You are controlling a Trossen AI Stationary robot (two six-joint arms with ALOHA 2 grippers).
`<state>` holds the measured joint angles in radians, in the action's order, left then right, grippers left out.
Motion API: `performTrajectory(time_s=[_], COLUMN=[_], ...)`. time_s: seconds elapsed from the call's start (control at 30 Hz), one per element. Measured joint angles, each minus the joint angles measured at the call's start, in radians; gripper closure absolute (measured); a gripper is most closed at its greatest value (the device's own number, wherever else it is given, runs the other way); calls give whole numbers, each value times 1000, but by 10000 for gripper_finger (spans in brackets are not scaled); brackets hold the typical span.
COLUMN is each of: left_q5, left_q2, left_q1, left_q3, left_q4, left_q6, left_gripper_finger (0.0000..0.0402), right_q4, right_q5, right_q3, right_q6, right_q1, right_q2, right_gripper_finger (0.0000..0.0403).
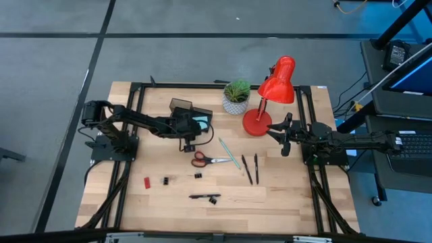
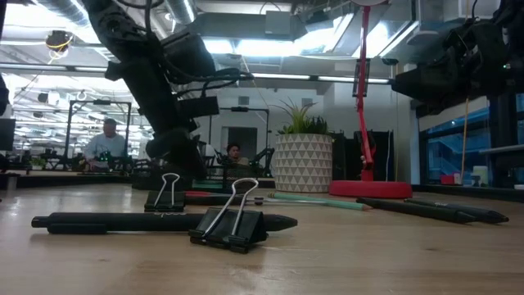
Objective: Pick and place office supplies into organizer
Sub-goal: Put the blue sticky note into the black desk organizer, then put the top left black binder clip into the black desk organizer
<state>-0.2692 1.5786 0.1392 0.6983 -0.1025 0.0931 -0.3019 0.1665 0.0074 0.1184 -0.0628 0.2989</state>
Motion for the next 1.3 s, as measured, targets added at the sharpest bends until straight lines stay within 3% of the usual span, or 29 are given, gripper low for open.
performTrajectory(time_s=[0.3, 0.53, 0.7, 0.9, 1.3], left_q5=[-6, -45, -74, -199, -183], left_q2=[99, 169, 172, 169, 145], left_q1=[14, 14, 14, 16, -7], left_q3=[59, 174, 207, 233, 233], left_q4=[-26, -203, -271, -358, -343], left_q6=[47, 60, 60, 52, 70], left_gripper_finger=[370, 370, 371, 371, 371], right_q4=[-1, 0, 6, 8, 9], right_q5=[0, 0, 0, 0, 0], right_q3=[0, 0, 0, 0, 0], right_q6=[-19, -22, -22, -22, -22], right_q1=[0, 0, 0, 0, 0], right_q2=[0, 0, 0, 0, 0], right_gripper_finger=[276, 276, 276, 276, 276])
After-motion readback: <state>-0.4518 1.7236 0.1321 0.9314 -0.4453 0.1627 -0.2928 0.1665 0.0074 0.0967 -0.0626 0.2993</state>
